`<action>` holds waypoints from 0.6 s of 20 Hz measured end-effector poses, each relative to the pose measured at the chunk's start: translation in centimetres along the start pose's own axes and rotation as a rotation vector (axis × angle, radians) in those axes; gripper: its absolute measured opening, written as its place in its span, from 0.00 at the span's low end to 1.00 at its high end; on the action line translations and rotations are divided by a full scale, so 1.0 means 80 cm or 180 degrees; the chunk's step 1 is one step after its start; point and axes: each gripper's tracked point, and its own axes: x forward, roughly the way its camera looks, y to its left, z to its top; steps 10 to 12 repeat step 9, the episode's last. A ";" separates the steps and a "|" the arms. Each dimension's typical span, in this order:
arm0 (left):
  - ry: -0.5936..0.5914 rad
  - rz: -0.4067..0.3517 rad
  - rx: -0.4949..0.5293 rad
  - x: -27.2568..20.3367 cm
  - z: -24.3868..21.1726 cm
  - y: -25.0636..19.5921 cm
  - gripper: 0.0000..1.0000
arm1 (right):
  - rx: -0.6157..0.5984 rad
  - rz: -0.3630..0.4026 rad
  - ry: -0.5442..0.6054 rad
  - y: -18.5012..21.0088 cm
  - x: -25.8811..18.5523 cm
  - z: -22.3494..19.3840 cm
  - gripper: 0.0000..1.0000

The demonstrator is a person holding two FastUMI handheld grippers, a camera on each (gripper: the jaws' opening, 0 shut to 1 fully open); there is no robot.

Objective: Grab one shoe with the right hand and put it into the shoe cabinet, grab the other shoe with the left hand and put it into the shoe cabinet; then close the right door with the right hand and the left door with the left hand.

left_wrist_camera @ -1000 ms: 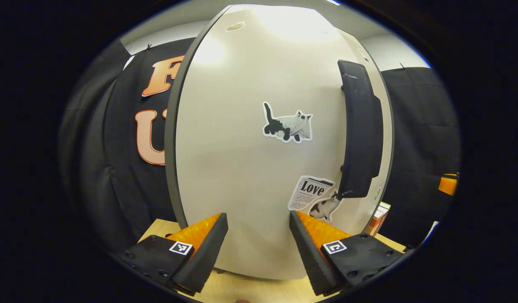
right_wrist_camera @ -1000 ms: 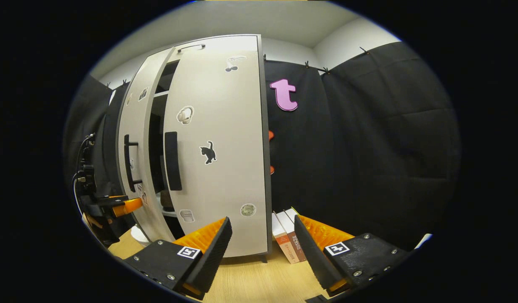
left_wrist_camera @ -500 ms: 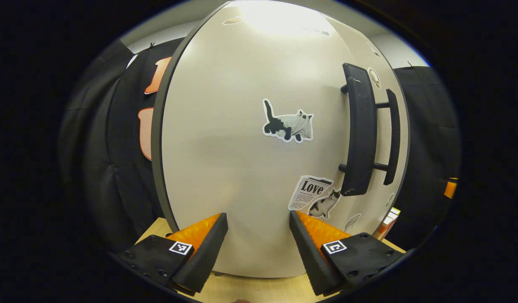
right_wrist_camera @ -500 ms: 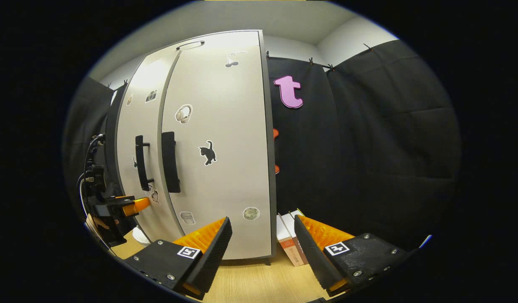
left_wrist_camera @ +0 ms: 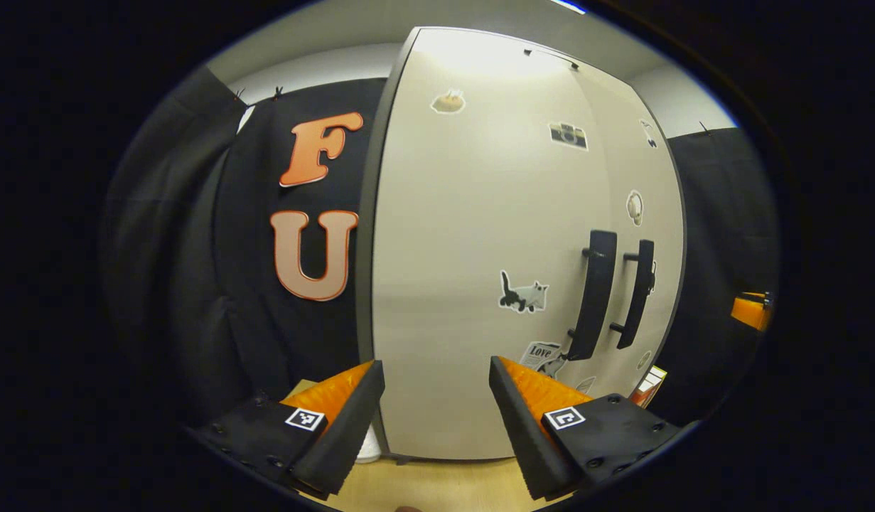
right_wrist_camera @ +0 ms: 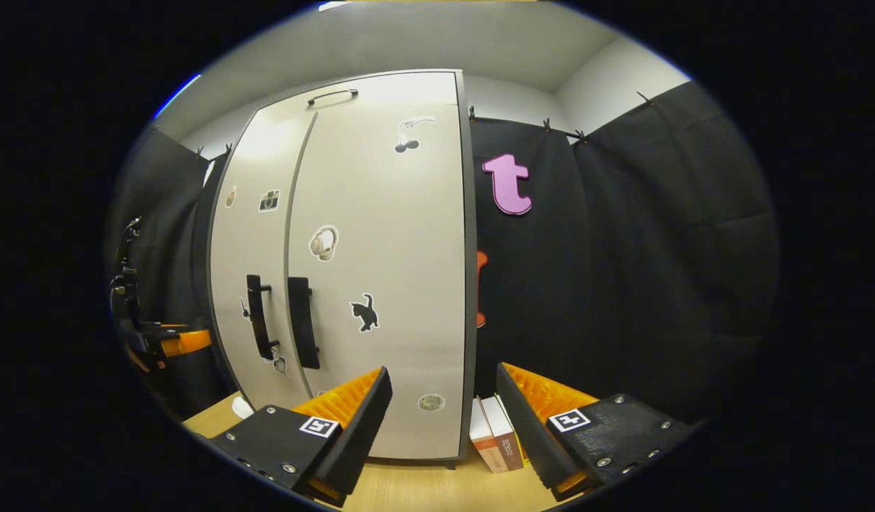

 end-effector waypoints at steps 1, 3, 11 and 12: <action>-0.0073 0.0017 0.0005 -0.017 0.020 0.010 0.99 | -0.0037 0.0019 -0.0009 0.000 -0.003 0.009 0.92; -0.0231 0.0101 -0.0011 -0.046 0.060 0.036 0.96 | -0.0073 0.0033 -0.0044 0.000 -0.012 0.024 0.92; -0.0456 0.0583 -0.0008 -0.129 0.137 0.132 0.97 | -0.0070 -0.0054 -0.0145 -0.013 -0.038 0.055 0.92; -0.0456 0.0583 -0.0008 -0.129 0.137 0.132 0.97 | -0.0070 -0.0054 -0.0145 -0.013 -0.038 0.055 0.92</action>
